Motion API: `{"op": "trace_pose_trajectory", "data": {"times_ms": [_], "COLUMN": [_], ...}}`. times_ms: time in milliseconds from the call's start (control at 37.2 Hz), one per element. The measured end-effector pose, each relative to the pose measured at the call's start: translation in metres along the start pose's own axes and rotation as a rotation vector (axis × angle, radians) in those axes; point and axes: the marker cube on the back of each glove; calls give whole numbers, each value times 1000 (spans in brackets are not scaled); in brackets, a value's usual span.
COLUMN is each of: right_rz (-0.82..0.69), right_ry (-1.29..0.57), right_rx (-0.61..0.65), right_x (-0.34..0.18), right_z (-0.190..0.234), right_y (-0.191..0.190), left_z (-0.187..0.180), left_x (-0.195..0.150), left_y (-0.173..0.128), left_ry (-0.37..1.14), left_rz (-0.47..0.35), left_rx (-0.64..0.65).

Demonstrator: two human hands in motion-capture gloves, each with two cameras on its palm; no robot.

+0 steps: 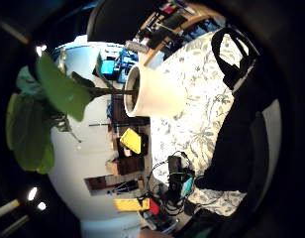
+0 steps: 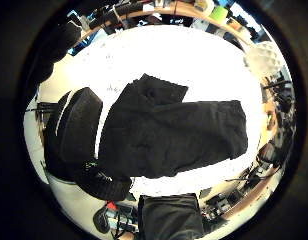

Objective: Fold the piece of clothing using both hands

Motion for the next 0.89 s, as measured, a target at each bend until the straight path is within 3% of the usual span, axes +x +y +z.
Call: {"op": "trace_pose_trajectory", "data": {"times_ms": [134, 161, 242, 269, 296, 376, 457, 565, 699, 887], "right_rz": [16, 22, 30, 34, 42, 103, 227, 386, 417, 394], "right_ry": [11, 7, -28, -45, -63, -141, -301, -501, -514, -423], "right_rx": [-10, -12, -34, -48, -64, -154, -356, -578, -661, -738], "right_x": [17, 19, 23, 24, 25, 30, 30, 21, -4, -43], "right_z": [-3, -5, -9, -10, -10, 0, 20, 66, 108, 58], "right_y": [2, 4, 17, 22, 27, 46, 72, 99, 122, 186], "left_z": [-22, -24, -23, -20, -15, 10, 42, 72, 110, 147], "left_x": [-3, -4, -11, -10, -4, 32, 63, 75, 84, 96], "left_y": [22, 25, 32, 35, 39, 52, 68, 110, 118, 122], "left_ry": [49, 39, -66, -83, -68, 86, 187, 214, 157, 232], "left_rz": [45, 22, -164, -190, -163, 87, 248, 201, 140, 136], "left_rx": [61, 76, 113, 104, 86, 14, -136, -355, -484, -666]}}
